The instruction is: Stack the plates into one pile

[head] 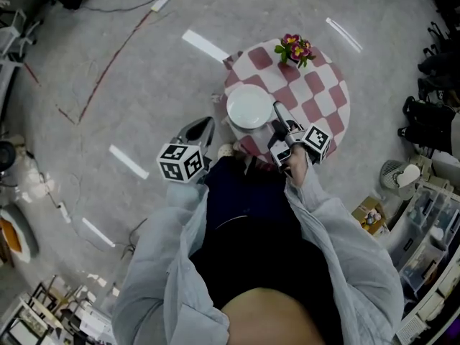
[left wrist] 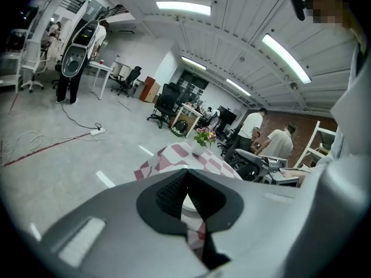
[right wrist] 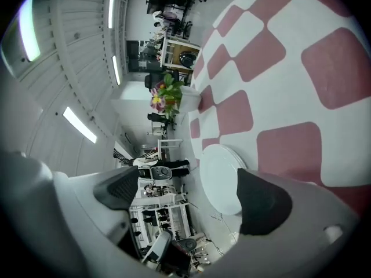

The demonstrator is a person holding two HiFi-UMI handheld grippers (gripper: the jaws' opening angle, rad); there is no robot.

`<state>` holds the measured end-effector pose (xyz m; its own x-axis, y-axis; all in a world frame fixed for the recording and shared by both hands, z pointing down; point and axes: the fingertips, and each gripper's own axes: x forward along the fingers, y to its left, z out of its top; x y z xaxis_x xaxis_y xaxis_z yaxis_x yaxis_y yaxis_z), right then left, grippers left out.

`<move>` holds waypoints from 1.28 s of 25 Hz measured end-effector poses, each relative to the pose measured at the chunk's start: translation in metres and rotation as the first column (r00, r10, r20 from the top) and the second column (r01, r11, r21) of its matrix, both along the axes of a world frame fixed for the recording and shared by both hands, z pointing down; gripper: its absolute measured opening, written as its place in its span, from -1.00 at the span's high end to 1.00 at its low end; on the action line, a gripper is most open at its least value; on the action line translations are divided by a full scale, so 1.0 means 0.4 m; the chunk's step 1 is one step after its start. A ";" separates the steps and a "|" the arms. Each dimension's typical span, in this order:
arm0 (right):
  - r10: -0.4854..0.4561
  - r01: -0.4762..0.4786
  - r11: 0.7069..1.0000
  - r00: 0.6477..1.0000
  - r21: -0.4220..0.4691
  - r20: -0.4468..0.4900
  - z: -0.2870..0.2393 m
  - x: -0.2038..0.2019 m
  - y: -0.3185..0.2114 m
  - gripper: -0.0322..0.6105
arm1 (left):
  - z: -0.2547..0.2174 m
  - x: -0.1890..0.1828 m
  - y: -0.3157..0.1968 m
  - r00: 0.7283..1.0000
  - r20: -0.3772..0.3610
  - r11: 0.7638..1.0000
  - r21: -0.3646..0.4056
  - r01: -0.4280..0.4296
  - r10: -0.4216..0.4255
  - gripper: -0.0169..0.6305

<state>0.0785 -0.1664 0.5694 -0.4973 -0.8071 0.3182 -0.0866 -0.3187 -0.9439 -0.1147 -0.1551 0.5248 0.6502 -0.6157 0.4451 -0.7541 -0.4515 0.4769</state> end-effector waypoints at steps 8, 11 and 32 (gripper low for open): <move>0.129 -0.125 0.971 0.992 0.201 -0.007 -0.152 0.030 0.007 -0.74 | -0.083 0.029 -0.025 0.989 -0.001 0.983 0.114 -0.144 0.145 0.91; 0.130 -0.104 0.952 0.989 0.287 -0.074 -0.212 0.027 0.024 -0.74 | -0.129 0.026 -0.031 0.985 -0.006 0.972 0.165 -0.169 0.172 0.91; 0.179 0.338 0.883 0.401 0.327 -0.898 -0.337 0.051 0.139 0.66 | -0.201 0.059 0.030 0.972 0.031 0.929 0.287 -0.234 0.235 0.92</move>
